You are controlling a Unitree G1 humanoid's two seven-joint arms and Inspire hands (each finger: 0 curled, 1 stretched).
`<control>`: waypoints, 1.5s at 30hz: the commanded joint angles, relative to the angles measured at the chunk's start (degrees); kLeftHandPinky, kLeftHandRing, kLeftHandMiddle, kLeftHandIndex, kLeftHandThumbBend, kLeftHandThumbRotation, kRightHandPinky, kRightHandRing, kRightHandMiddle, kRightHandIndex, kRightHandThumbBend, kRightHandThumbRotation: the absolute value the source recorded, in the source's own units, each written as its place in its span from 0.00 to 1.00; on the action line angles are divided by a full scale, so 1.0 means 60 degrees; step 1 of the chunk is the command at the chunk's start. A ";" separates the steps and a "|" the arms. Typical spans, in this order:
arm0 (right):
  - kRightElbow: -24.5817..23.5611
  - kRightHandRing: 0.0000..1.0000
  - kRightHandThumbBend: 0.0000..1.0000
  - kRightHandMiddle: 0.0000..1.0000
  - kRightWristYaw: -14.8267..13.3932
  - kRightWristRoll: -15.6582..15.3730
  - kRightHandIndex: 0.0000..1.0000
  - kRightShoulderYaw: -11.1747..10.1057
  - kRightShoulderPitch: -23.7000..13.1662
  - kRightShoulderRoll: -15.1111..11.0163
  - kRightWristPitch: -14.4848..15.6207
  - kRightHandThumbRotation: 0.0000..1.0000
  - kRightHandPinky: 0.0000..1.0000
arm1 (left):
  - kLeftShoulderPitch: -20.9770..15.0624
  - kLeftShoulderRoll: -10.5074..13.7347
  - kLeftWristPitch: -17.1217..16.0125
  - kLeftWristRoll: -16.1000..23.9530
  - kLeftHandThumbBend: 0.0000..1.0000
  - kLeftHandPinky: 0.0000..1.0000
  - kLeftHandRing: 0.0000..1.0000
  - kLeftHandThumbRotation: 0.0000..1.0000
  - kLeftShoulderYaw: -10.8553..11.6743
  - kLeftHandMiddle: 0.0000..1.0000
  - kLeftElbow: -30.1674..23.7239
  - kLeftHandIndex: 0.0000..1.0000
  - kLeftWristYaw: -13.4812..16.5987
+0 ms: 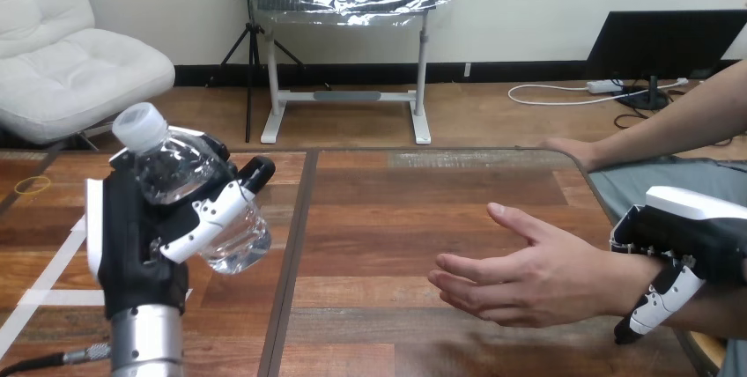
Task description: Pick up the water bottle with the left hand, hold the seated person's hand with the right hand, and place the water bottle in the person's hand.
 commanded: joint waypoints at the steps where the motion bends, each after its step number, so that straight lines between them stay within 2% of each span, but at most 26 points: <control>1: -0.0083 0.26 0.85 0.34 -0.0038 0.0098 0.36 -0.0235 -0.0160 -0.0117 0.0133 0.00 0.18 | -0.1087 -0.0023 -0.0296 -0.0120 0.63 0.23 0.28 0.00 -0.0095 0.32 0.0385 0.35 -0.0214; 16: 0.0235 0.23 0.86 0.32 -0.0043 0.0122 0.35 -0.0107 -0.0641 0.0007 -0.0015 0.00 0.16 | -0.2014 -0.0080 -0.0563 -0.0151 0.66 0.24 0.29 0.00 -0.0157 0.33 0.1717 0.35 -0.0567; 27: 0.0563 0.23 0.87 0.32 -0.0022 0.0145 0.35 0.0081 -0.1046 0.0259 -0.0265 0.06 0.16 | -0.2756 -0.0280 -0.0436 -0.0266 0.66 0.25 0.30 0.00 -0.0216 0.34 0.2554 0.35 -0.0805; 36: 0.0642 0.22 0.88 0.30 -0.0086 0.0077 0.34 0.0292 -0.1344 0.0515 -0.0375 0.06 0.16 | -0.3383 -0.0503 -0.0361 -0.0141 0.65 0.26 0.31 0.00 -0.0339 0.35 0.3236 0.36 -0.0780; 42: 0.0630 0.22 0.88 0.30 0.0038 0.0004 0.34 0.0465 -0.1615 0.0676 -0.0245 0.07 0.15 | -0.3789 -0.0654 -0.0402 -0.0111 0.64 0.27 0.32 0.00 -0.0406 0.36 0.3786 0.36 -0.0757; 45: 0.0747 0.22 0.88 0.30 -0.0072 0.0030 0.34 0.0524 -0.1728 0.0749 -0.0503 0.09 0.15 | -0.4009 -0.0720 -0.0493 -0.0096 0.65 0.28 0.33 0.00 -0.0424 0.37 0.4107 0.37 -0.0753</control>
